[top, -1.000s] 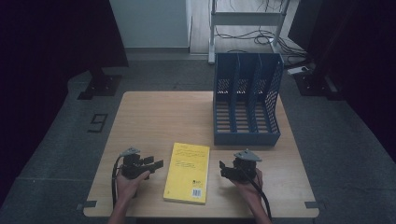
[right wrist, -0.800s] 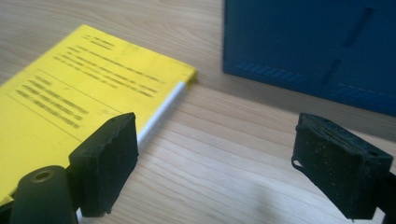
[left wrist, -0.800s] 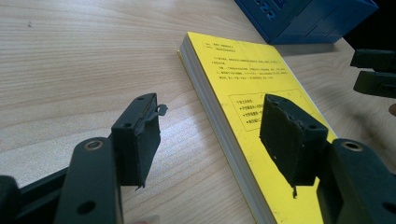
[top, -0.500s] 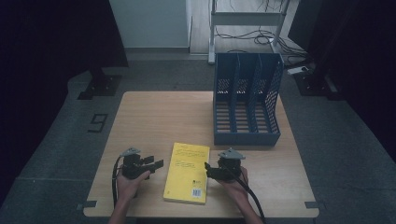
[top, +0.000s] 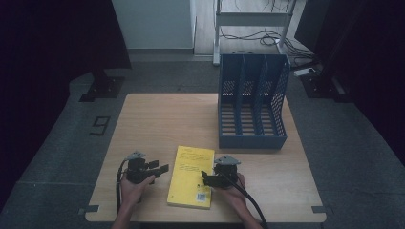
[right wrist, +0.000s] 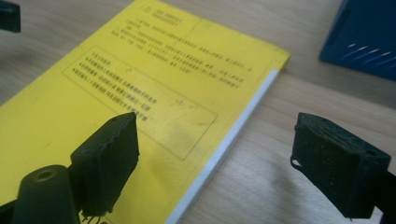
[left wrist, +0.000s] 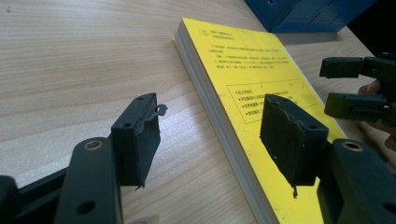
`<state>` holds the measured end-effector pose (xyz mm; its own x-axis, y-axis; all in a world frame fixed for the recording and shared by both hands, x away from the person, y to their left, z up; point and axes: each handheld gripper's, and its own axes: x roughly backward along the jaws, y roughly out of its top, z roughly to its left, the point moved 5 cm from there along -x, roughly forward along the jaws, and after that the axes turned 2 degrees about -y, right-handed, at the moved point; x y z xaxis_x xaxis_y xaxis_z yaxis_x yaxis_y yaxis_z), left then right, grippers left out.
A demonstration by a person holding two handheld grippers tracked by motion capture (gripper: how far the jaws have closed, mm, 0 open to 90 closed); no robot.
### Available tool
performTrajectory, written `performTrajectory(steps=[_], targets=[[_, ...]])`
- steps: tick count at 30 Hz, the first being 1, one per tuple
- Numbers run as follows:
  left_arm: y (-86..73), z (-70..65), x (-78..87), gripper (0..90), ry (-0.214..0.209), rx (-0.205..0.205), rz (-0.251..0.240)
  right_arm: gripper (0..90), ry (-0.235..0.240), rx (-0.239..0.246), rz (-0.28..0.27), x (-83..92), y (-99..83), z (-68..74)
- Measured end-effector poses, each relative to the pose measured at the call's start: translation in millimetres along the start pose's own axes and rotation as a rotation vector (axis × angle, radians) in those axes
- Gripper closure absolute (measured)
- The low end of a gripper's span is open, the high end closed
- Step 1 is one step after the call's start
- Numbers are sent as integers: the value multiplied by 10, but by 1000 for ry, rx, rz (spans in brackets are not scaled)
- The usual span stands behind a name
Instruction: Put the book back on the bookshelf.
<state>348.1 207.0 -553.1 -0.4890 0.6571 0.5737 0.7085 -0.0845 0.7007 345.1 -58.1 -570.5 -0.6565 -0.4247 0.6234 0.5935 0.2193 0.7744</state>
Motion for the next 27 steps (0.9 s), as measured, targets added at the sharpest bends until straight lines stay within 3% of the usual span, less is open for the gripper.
performTrajectory(steps=[7, 17, 27], targets=[[1, -13, -2, 374, -1, -5, 0, 148, 12, 17, 24, -68, -61, 87], [-12, -61, -41, 374, -5, -20, 15, 176, 43, -23, 36, -80, -72, 72], [-32, -151, -122, 373, -21, -35, 34, 225, 64, -26, 23, -72, -85, 79]])
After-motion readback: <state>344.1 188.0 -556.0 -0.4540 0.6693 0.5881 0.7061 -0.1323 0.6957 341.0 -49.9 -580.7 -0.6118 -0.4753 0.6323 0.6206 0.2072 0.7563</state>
